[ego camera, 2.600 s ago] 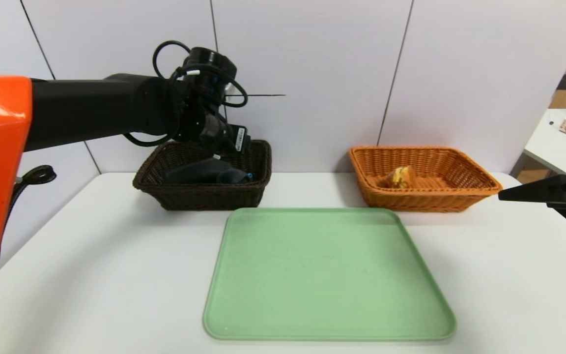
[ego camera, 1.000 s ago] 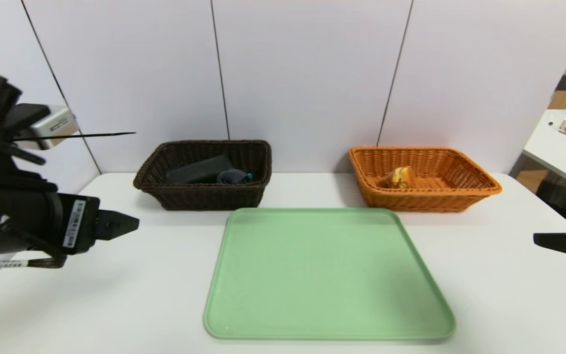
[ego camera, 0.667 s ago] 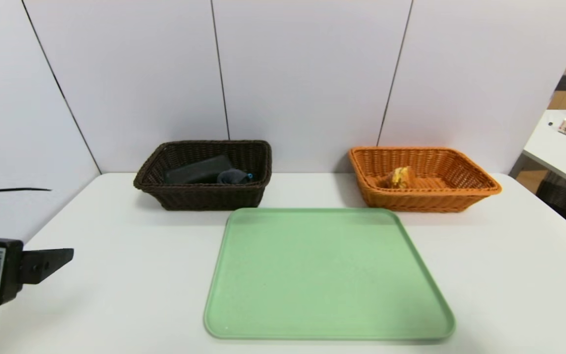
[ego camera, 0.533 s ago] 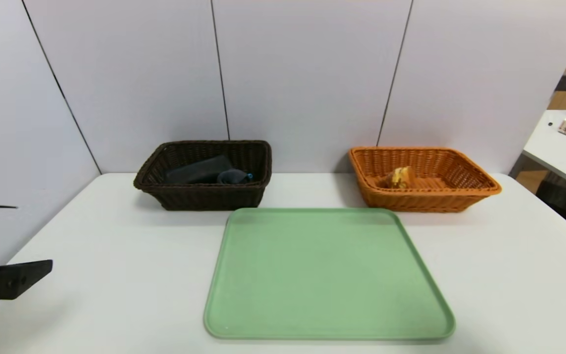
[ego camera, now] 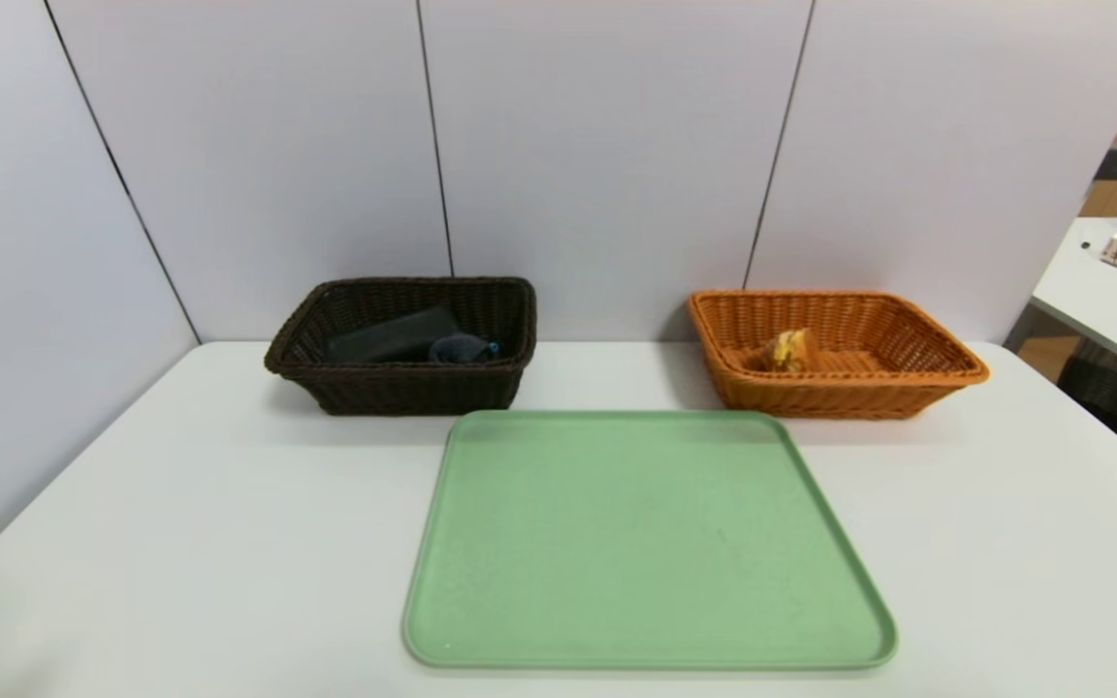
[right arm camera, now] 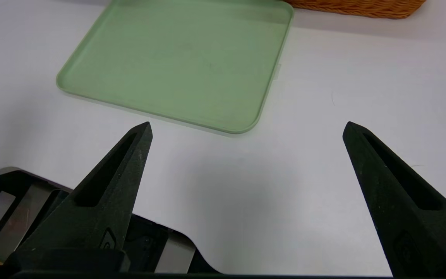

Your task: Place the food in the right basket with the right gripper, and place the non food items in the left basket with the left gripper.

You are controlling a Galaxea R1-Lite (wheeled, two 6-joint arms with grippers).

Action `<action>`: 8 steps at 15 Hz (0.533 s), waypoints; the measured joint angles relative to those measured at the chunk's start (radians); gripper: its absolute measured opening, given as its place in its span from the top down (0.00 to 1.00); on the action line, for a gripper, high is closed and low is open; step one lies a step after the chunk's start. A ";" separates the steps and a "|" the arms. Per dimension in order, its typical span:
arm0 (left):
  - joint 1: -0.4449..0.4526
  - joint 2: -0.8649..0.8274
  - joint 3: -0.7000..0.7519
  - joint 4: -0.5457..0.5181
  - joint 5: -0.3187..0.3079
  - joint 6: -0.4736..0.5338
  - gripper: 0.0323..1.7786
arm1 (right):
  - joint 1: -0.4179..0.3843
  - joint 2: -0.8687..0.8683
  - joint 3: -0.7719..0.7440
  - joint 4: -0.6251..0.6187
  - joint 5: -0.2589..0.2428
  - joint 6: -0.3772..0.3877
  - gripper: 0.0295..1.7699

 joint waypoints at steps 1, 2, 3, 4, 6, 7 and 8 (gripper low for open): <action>0.003 -0.023 0.021 -0.043 -0.041 0.051 0.05 | -0.001 -0.006 0.002 -0.002 0.004 0.000 0.04; 0.005 -0.041 0.031 -0.072 -0.107 0.081 0.05 | -0.001 -0.011 0.005 -0.001 0.009 0.000 0.04; 0.007 -0.060 0.036 -0.088 -0.192 0.091 0.05 | -0.001 -0.013 0.005 -0.001 0.009 0.000 0.04; 0.009 -0.077 0.037 -0.097 -0.290 0.092 0.05 | -0.002 -0.016 0.007 -0.001 0.009 0.001 0.04; 0.014 -0.117 0.037 -0.104 -0.483 0.094 0.05 | -0.002 -0.022 0.010 0.001 0.010 0.002 0.04; 0.022 -0.134 0.040 -0.104 -0.548 0.097 0.05 | -0.002 -0.027 0.015 0.001 0.010 0.003 0.04; 0.039 -0.153 0.048 -0.102 -0.607 0.101 0.05 | -0.002 -0.035 0.021 0.002 0.011 0.003 0.04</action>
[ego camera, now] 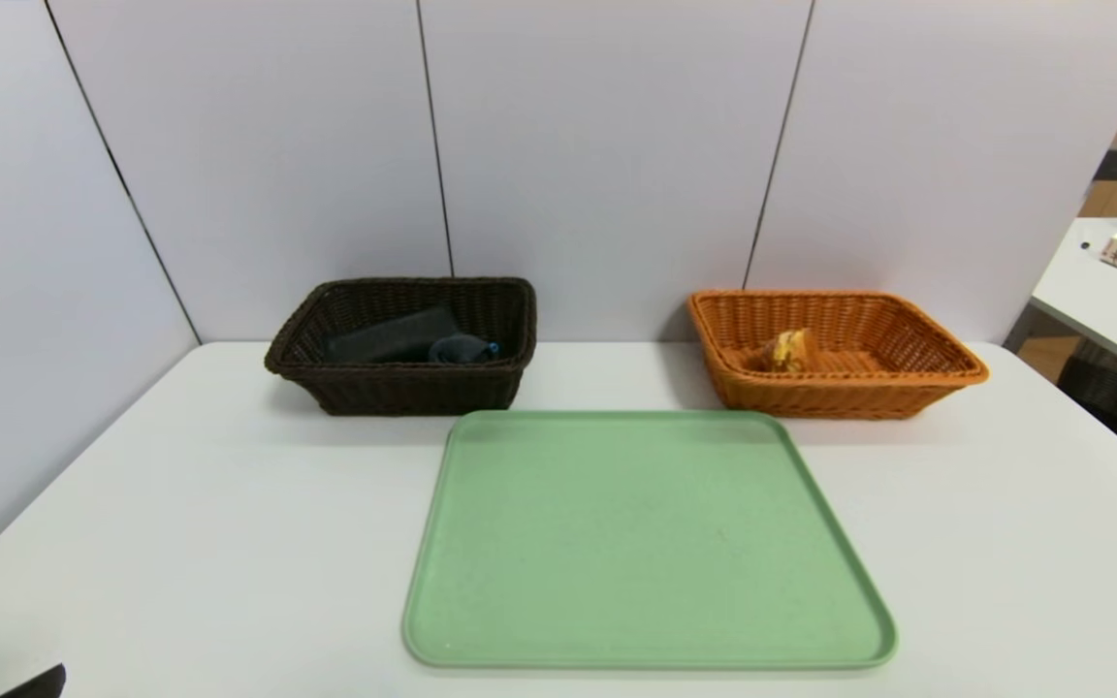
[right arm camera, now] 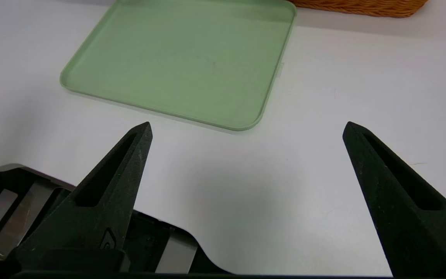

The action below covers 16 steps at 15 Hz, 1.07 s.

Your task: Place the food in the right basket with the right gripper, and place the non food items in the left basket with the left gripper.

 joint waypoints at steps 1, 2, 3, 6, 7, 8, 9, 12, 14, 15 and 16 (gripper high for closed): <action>0.020 -0.022 0.013 0.002 -0.039 0.002 0.05 | -0.001 -0.011 0.006 0.001 0.005 0.000 0.04; 0.039 -0.045 0.027 0.002 -0.063 0.002 0.05 | -0.002 -0.026 0.011 0.007 0.009 0.000 0.04; 0.057 -0.069 0.046 0.003 -0.071 0.002 0.05 | -0.003 -0.044 0.014 0.023 0.011 0.000 0.04; 0.093 -0.145 0.098 0.004 -0.076 0.003 0.05 | -0.017 -0.115 0.027 0.083 0.030 -0.003 0.04; 0.102 -0.173 0.118 0.009 -0.074 0.004 0.05 | -0.020 -0.144 0.036 0.099 0.037 -0.003 0.04; 0.112 -0.199 0.137 0.013 -0.072 0.003 0.05 | -0.023 -0.172 0.051 0.107 0.041 -0.004 0.04; 0.134 -0.231 0.161 0.021 -0.070 0.003 0.05 | -0.025 -0.200 0.069 0.110 0.043 -0.006 0.04; 0.184 -0.306 0.216 0.072 -0.039 -0.004 0.05 | -0.031 -0.273 0.105 0.116 0.042 -0.010 0.04; 0.192 -0.332 0.232 0.066 0.002 -0.008 0.05 | -0.033 -0.316 0.127 0.120 0.043 -0.015 0.04; 0.193 -0.341 0.235 0.066 0.024 -0.015 0.05 | -0.036 -0.334 0.138 0.122 0.043 -0.016 0.04; 0.193 -0.350 0.235 0.066 0.054 -0.025 0.05 | -0.039 -0.351 0.146 0.121 0.043 -0.017 0.04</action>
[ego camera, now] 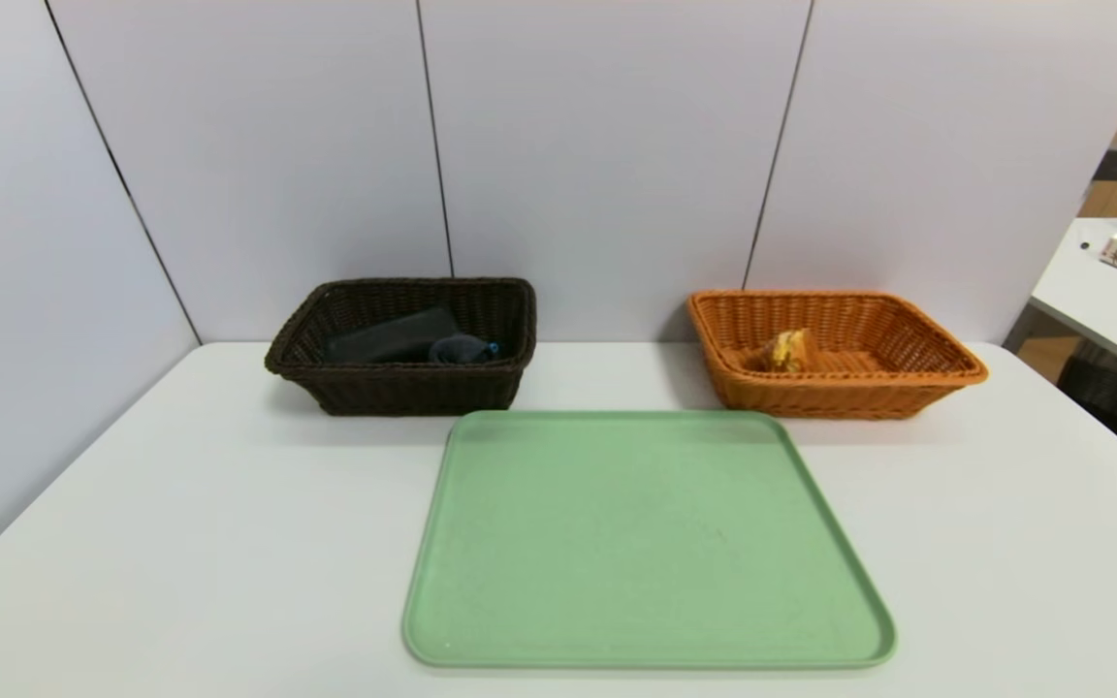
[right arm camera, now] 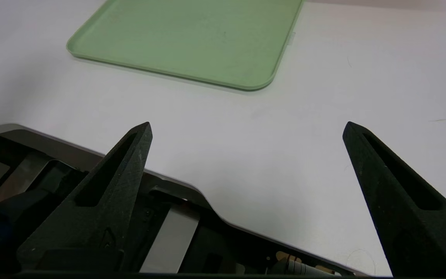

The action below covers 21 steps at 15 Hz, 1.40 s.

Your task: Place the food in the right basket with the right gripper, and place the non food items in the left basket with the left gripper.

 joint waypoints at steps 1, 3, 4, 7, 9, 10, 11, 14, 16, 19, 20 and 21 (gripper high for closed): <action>0.000 -0.007 0.000 0.000 0.031 -0.004 0.05 | -0.004 -0.016 0.006 0.000 0.000 0.000 0.04; 0.000 -0.015 0.002 -0.002 0.068 -0.003 0.05 | -0.008 -0.038 0.014 -0.004 0.002 -0.001 0.04; 0.000 -0.018 0.008 -0.003 0.073 -0.009 0.05 | -0.008 -0.047 0.016 -0.007 0.002 -0.001 0.04; -0.003 -0.031 0.017 -0.075 0.065 -0.011 0.05 | -0.012 -0.086 0.025 -0.020 0.000 -0.001 0.04; -0.006 -0.043 0.021 -0.130 0.066 -0.011 0.05 | -0.014 -0.122 0.039 -0.042 -0.003 0.000 0.04; -0.008 -0.053 0.019 -0.133 0.067 -0.010 0.05 | -0.014 -0.139 0.043 -0.049 -0.004 0.000 0.04; -0.012 -0.063 0.015 -0.134 0.068 0.002 0.05 | -0.016 -0.160 0.047 -0.050 -0.003 0.000 0.04; -0.017 -0.098 0.019 -0.132 0.069 0.026 0.05 | -0.018 -0.196 0.058 -0.052 -0.007 -0.003 0.04; -0.019 -0.135 0.039 -0.133 0.060 0.042 0.05 | -0.018 -0.206 0.063 -0.079 -0.016 -0.004 0.04; -0.023 -0.187 0.099 -0.161 0.019 0.055 0.05 | -0.018 -0.211 0.133 -0.236 -0.049 -0.004 0.04; -0.023 -0.194 0.120 -0.180 0.017 0.055 0.05 | -0.018 -0.211 0.176 -0.313 -0.067 -0.005 0.04; -0.023 -0.200 0.153 -0.212 0.015 0.058 0.05 | -0.018 -0.211 0.230 -0.410 -0.103 -0.007 0.04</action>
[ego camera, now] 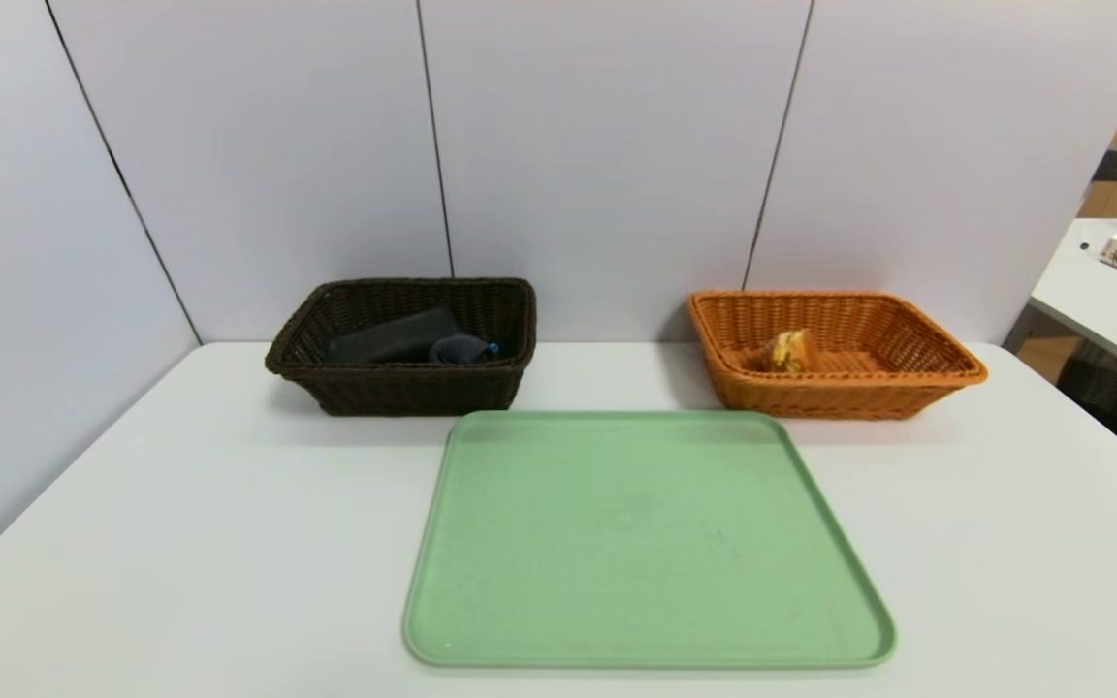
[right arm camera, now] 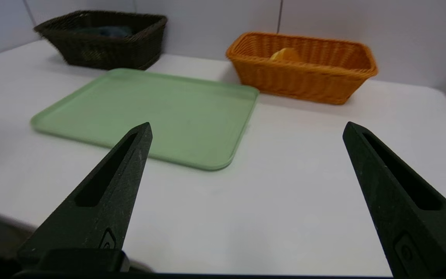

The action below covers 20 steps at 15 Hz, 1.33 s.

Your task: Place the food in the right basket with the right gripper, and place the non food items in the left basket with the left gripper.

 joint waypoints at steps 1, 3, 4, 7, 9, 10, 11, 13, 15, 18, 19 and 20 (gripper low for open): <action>0.000 -0.003 0.039 -0.040 -0.007 0.004 0.05 | 0.000 0.000 0.053 -0.091 -0.043 -0.005 0.04; 0.000 -0.006 0.133 -0.153 -0.033 0.009 0.05 | 0.000 0.000 0.156 -0.259 -0.138 -0.047 0.04; -0.001 -0.006 0.170 -0.220 -0.047 0.006 0.05 | 0.000 0.000 0.201 -0.321 -0.193 -0.077 0.04; -0.001 -0.007 0.205 -0.282 -0.060 0.007 0.05 | 0.000 0.000 0.326 -0.459 -0.322 -0.112 0.04; -0.001 -0.007 0.209 -0.285 -0.060 0.009 0.05 | 0.000 0.000 0.387 -0.492 -0.390 -0.103 0.04; -0.001 -0.007 0.210 -0.286 -0.060 0.009 0.05 | 0.000 0.000 0.398 -0.488 -0.398 -0.102 0.04; -0.001 -0.007 0.210 -0.289 -0.060 0.010 0.05 | 0.000 0.000 0.403 -0.481 -0.394 -0.097 0.04; -0.001 -0.007 0.211 -0.286 -0.060 0.005 0.05 | 0.000 0.000 0.407 -0.475 -0.376 -0.072 0.04; -0.001 -0.007 0.211 -0.285 -0.058 0.000 0.05 | 0.000 0.000 0.408 -0.441 -0.314 -0.058 0.04; -0.001 -0.007 0.211 -0.285 -0.039 0.005 0.05 | 0.000 0.000 0.408 -0.323 -0.261 -0.051 0.04; -0.001 -0.007 0.211 -0.281 -0.016 0.013 0.05 | 0.000 0.000 0.408 -0.322 -0.258 -0.051 0.04; -0.001 -0.007 0.211 -0.276 0.013 0.016 0.05 | 0.000 0.000 0.409 -0.322 -0.259 -0.052 0.04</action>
